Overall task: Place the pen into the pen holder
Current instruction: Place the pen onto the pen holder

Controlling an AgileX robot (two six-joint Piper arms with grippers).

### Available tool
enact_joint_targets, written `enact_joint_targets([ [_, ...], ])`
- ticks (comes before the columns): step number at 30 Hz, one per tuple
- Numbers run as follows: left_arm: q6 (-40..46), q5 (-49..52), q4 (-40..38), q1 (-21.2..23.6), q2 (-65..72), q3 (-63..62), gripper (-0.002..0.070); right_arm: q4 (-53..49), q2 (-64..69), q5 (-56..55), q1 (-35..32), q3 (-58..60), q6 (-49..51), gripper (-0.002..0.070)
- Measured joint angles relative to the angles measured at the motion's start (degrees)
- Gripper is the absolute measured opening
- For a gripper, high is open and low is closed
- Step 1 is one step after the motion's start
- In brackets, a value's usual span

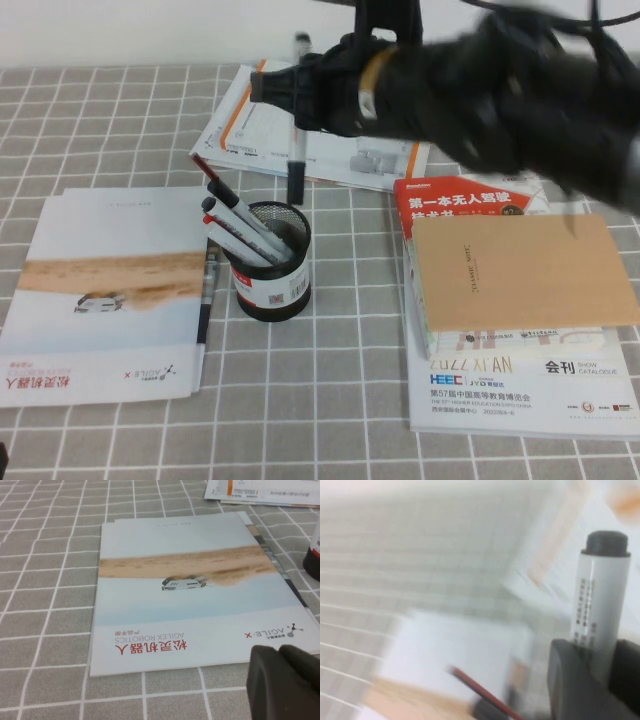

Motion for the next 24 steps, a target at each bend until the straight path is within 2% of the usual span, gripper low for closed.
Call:
enact_joint_targets([
  [5, 0.0, 0.0, 0.0, 0.0, 0.0, 0.0, -0.0003, -7.6, -6.29, -36.06, -1.34, 19.46, -1.04, 0.0108],
  [7, 0.0, 0.0, 0.0, 0.0, 0.0, 0.0, -0.0003, -8.35, -6.95, -50.47, -2.21, 24.33, -4.03, 0.0108],
  [9, 0.0, 0.0, 0.0, 0.0, 0.0, 0.0, -0.0003, -8.28, -7.06, -60.47, -2.72, 29.32, -10.63, 0.0108],
  [11, 0.0, 0.0, 0.0, 0.0, 0.0, 0.0, -0.0003, -7.14, -7.06, -65.29, -2.84, 33.29, -18.8, 0.0108],
  [14, 0.0, 0.0, 0.0, 0.0, 0.0, 0.0, -0.0003, -6.5, -7.06, -66.67, -2.84, 36.22, -26.99, 0.0108],
  [19, 0.0, 0.0, 0.0, 0.0, 0.0, 0.0, -0.0003, -4.77, -6.52, -67.25, -2.97, 36.67, -34.43, 0.0108],
  [24, 0.0, 0.0, 0.0, 0.0, 0.0, 0.0, -0.0003, 0.09, -2.65, -67.5, -3.25, 35.77, -36.55, 0.0108],
])
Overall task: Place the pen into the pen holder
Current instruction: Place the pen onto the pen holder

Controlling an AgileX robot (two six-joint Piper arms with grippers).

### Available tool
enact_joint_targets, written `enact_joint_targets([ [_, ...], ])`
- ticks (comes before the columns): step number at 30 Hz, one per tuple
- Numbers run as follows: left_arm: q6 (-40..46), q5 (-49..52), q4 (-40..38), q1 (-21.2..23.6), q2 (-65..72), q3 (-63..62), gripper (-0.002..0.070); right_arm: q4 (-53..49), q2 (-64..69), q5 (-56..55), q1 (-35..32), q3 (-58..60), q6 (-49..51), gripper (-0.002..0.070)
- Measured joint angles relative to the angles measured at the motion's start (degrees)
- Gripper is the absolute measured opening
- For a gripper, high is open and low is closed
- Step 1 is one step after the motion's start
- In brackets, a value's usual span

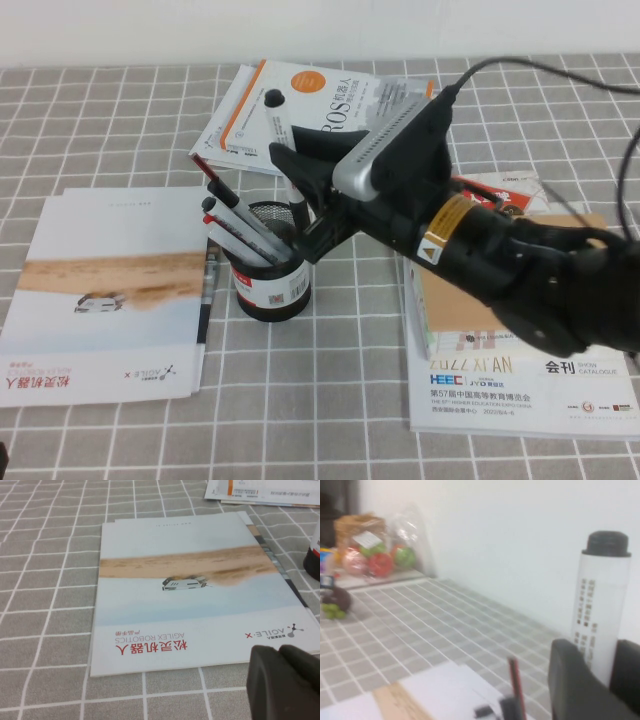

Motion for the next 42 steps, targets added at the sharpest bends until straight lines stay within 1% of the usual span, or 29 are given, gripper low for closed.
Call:
enact_joint_targets([
  [3, 0.0, 0.0, 0.0, 0.0, 0.0, 0.0, -0.0003, 2.53, 4.49, -1.11, -0.07, -1.83, -0.13, 0.0108],
  [9, 0.0, 0.0, 0.0, 0.0, 0.0, 0.0, -0.0003, 1.59, 9.86, -1.85, -0.07, -5.84, -0.13, 0.0108],
  [15, 0.0, 0.0, 0.0, 0.0, 0.0, 0.0, -0.0003, -2.01, 10.78, -0.28, -0.07, -7.35, -0.13, 0.0108],
  [21, 0.0, 0.0, 0.0, -0.35, 0.0, 0.0, -0.0003, -2.79, 11.12, 0.97, -0.07, -7.46, -0.13, 0.0108],
  [24, 0.0, 0.0, 0.0, -0.47, 0.0, 0.0, -0.0003, -2.67, 11.12, 1.15, -0.07, -7.56, -0.13, 0.0146],
  [26, 0.0, 0.0, 0.0, -0.47, 0.0, 0.0, -0.0003, -1.89, 11.12, 1.15, -0.07, -7.56, -0.13, 0.0204],
  [29, 0.0, 0.0, 0.0, -0.47, 0.0, 0.0, -0.0003, -0.24, 11.12, 1.15, -0.07, -7.56, -0.13, 0.0311],
  [31, 0.0, 0.0, 0.0, -0.47, 0.0, 0.0, -0.0003, 0.29, 11.12, 1.24, -0.07, -7.56, -0.13, 0.0359],
  [34, 0.0, 0.0, 0.0, -0.47, 0.0, 0.0, -0.0003, 0.65, 11.12, 1.24, -0.07, -7.56, -0.13, 0.0383],
  [35, 0.0, 0.0, 0.0, -0.47, 0.0, 0.0, -0.0003, 0.65, 11.12, 1.24, -0.07, -7.56, -0.13, 0.0379],
  [37, 0.0, 0.0, 0.0, -0.47, 0.0, 0.0, -0.0003, 0.65, 10.45, 1.38, -0.07, -7.56, -0.13, 0.0343],
  [38, 0.0, 0.0, 0.0, -0.47, 0.0, 0.0, -0.0003, 0.65, 9.75, 1.68, -0.07, -7.56, -0.13, 0.0301],
  [39, 0.0, 0.0, 0.0, -0.47, 0.0, 0.0, -0.0003, 0.76, 8.68, 1.83, -0.07, -7.42, -0.13, 0.0242],
  [40, 0.0, 0.0, 0.0, -0.47, 0.0, 0.0, -0.0003, 0.76, 7.25, 2.34, -0.07, -7.01, -0.13, 0.0156],
  [42, 0.0, 0.0, 0.0, -0.5, 0.0, 0.0, -0.0003, 0.76, 3.97, 3.23, -0.07, -6.36, -0.13, 0.0076],
])
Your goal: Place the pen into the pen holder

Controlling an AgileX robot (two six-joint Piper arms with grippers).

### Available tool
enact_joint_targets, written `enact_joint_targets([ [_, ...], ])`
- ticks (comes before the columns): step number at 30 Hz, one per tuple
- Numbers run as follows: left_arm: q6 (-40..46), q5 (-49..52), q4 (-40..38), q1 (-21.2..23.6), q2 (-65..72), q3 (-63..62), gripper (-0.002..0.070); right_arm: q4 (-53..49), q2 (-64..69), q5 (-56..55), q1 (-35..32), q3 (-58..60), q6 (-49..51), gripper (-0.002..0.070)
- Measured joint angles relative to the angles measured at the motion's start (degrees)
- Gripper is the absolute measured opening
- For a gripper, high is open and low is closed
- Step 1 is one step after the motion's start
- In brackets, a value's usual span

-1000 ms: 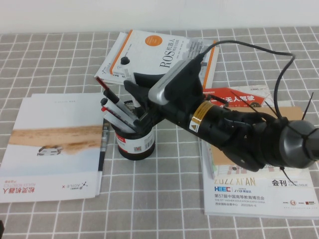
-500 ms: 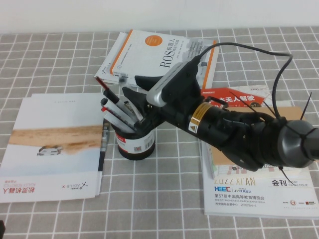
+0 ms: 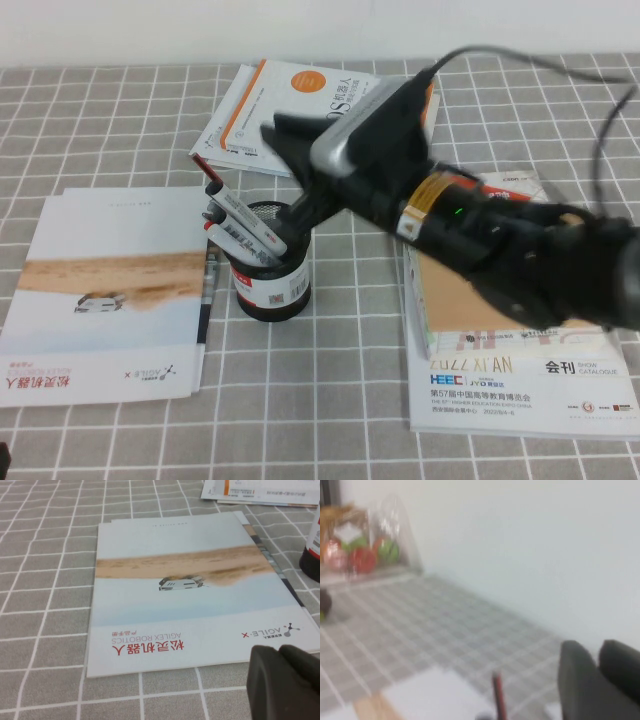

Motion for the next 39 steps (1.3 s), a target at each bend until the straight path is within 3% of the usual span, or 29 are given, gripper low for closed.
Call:
enact_joint_targets([
  [4, 0.0, 0.0, 0.0, -0.1, 0.0, 0.0, -0.0003, 0.1, -8.41, 2.2, 0.0, 3.11, 0.11, 0.0004],
  [17, 0.0, 0.0, 0.0, -0.1, 0.0, 0.0, -0.0003, 1.93, -33.24, 6.42, -2.44, 28.25, -2.33, -0.0012],
  [27, 0.0, 0.0, 0.0, -0.1, 0.0, 0.0, -0.0003, 6.69, -40.08, -10.8, -10.27, 41.37, -13.31, -0.0013],
  [30, 0.0, 0.0, 0.0, -0.1, 0.0, 0.0, -0.0003, 10.52, -46.64, -3.58, -10.61, 43.84, -15.54, -0.0013],
  [35, 0.0, 0.0, 0.0, -0.1, 0.0, 0.0, -0.0003, 17.69, -62.23, 24.03, -12.35, 45.41, -16.26, -0.0013],
  [39, 0.0, 0.0, 0.0, -0.1, 0.0, 0.0, -0.0003, 19.31, -74.75, 42.35, -18.97, 45.54, -16.41, -0.0013],
])
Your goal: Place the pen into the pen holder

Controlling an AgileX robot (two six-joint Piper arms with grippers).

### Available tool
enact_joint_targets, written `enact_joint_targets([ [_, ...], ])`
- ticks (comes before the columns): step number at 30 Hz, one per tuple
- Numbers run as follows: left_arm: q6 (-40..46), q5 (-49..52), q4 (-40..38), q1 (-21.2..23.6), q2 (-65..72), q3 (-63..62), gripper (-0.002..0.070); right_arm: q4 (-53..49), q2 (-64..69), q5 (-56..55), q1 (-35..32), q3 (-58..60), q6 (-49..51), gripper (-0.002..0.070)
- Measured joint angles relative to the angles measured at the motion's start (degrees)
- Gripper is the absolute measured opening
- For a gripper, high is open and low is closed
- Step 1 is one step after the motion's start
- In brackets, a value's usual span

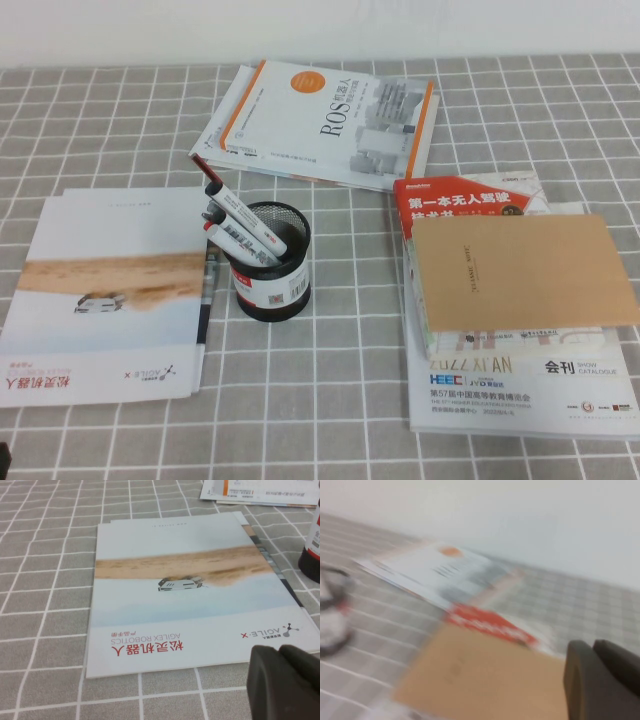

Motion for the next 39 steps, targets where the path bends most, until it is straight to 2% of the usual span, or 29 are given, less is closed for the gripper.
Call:
enact_joint_targets([
  [4, 0.0, 0.0, 0.0, 0.0, 0.0, 0.0, -0.0003, 0.0, -8.6, 13.02, -8.52, 0.13, 0.01, -0.0013],
  [9, 0.0, 0.0, 0.0, 0.0, 0.0, 0.0, -0.0003, 0.0, -14.61, 20.64, -12.77, 1.98, 0.01, -0.0012],
  [13, 0.0, 0.0, 0.0, 0.0, 0.0, 0.0, -0.0003, 1.59, -15.63, 19.24, -13.01, 5.62, 0.01, -0.0013],
  [18, 0.0, 0.0, 0.0, 0.0, 0.0, 0.0, -0.0003, 6.0, -16.44, 9.11, -13.01, 13.41, 0.01, -0.0012],
  [22, 0.0, 0.0, 0.0, 0.0, 0.0, 0.0, -0.0003, 8.13, -21.01, 7.12, -13.01, 17.94, 0.01, -0.0013],
  [27, 0.0, 0.0, 0.0, 0.0, 0.0, 0.0, -0.0003, 8.65, -26.57, 11.69, -14.35, 18.2, 0.01, -0.0013],
  [34, 0.0, 0.0, 0.0, 0.0, 0.0, 0.0, -0.0003, 8.65, -29.11, 21.03, -20.45, 18.3, 4.59, -0.0013],
  [39, 0.0, 0.0, 0.0, 0.0, 0.0, 0.0, -0.0003, 8.65, -29.11, 22.25, -23.05, 18.3, 5.6, -0.0013],
])
